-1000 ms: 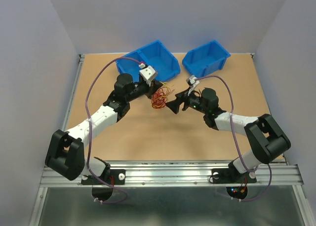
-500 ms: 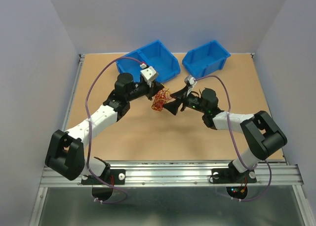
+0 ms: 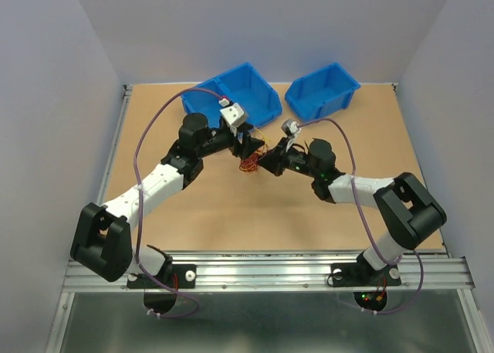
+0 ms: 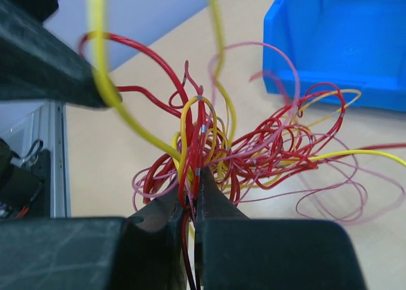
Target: Untangle the cables
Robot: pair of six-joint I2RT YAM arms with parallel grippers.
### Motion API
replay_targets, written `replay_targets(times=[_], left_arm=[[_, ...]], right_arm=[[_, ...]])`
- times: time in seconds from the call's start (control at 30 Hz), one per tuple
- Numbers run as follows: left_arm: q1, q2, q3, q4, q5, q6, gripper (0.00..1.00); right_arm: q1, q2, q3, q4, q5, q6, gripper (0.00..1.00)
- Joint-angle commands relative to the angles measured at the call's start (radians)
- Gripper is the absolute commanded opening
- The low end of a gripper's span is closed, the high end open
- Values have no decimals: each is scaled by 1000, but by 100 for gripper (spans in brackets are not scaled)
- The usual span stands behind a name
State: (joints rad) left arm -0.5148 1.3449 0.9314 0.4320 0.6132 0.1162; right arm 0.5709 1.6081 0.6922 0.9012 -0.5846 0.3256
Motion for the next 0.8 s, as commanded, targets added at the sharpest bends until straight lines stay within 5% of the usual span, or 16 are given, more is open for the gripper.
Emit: replay_targets(times=[0.0,0.17,0.53,0.77], left_arm=[[16,-75,-26,126,-67,-27,78],[65,-141,-89,218,-44,-75,92],[29,-98,-115,222,307,108,97],[-102,-73,-109,134,149,241,98]], right_arm=[[4,-120,-23,68,77,27,1],[4,-240,-54,27,175,76,1],[6,-425,-77,-189,411,182,1],[4,-453,-65,-246,372,202,1]])
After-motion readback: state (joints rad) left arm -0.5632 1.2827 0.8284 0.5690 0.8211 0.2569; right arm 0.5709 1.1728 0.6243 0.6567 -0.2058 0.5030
